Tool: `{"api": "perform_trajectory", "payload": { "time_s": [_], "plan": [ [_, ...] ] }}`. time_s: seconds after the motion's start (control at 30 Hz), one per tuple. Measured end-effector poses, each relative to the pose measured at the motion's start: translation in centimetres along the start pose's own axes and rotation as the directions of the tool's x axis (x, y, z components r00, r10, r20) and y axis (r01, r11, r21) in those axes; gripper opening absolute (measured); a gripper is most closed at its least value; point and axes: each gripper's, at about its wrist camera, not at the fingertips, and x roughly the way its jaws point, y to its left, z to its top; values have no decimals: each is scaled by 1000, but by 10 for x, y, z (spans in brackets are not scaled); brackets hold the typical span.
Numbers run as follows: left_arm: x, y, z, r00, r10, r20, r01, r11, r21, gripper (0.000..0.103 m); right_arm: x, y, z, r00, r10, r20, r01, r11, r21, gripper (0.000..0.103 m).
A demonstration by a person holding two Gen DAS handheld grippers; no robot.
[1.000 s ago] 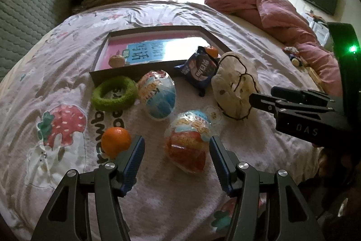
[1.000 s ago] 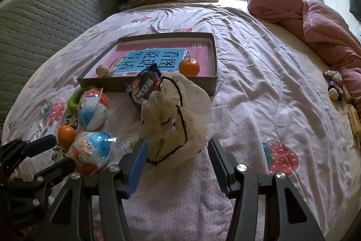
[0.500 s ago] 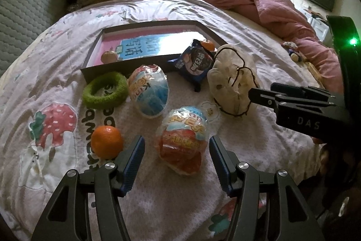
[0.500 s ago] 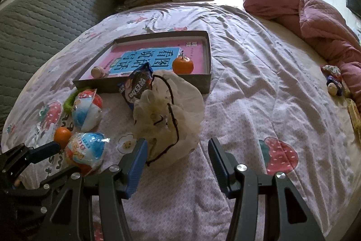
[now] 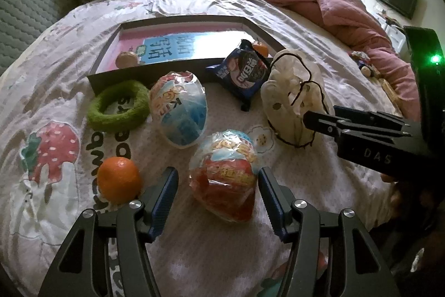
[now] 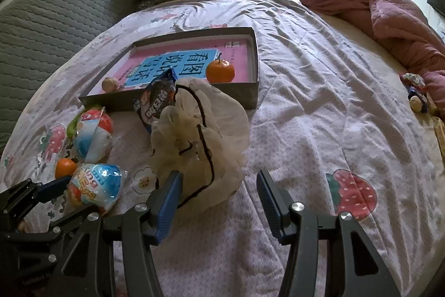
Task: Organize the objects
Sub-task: 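Move the left tool to the wrapped toy egg while the right tool approaches the white mesh bag, then close the left tool on the wrapped toy egg while the right tool grips the mesh bag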
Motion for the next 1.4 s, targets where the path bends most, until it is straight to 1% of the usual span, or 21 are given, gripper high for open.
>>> {"api": "perform_trajectory", "payload": {
  "time_s": [0.27, 0.53, 0.57, 0.63, 0.7, 0.8, 1.03, 1.4],
  "plan": [
    [10, 0, 6, 1000, -23, -19, 23, 1000, -12, 61, 12, -3, 4, 1000, 6, -15, -6, 1000, 8, 55],
    [21, -2, 12, 998, -40, -43, 39, 999, -16, 61, 20, -6, 9, 1000, 23, -12, -23, 1000, 10, 54],
    [22, -3, 12, 998, -42, -45, 41, 999, -17, 61, 22, -6, 10, 1000, 27, -15, -27, 1000, 8, 53],
    [24, -4, 13, 998, -49, -48, 48, 999, -19, 61, 24, -7, 10, 999, 40, -19, -40, 999, 6, 43],
    [26, -5, 12, 998, -46, -51, 45, 999, -17, 60, 26, -6, 9, 999, 34, -21, -35, 999, -3, 40],
    [27, -5, 11, 997, -49, -57, 48, 999, -18, 55, 27, -5, 8, 999, 43, -22, -43, 999, -5, 34],
    [26, -7, 8, 996, -64, -56, 63, 998, -15, 54, 26, -2, 4, 996, 79, -26, -80, 997, -14, 19],
    [16, -13, 4, 995, -89, -44, 89, 996, 4, 54, 16, 0, 2, 995, 98, -12, -99, 995, -13, 17]
  ]
}}
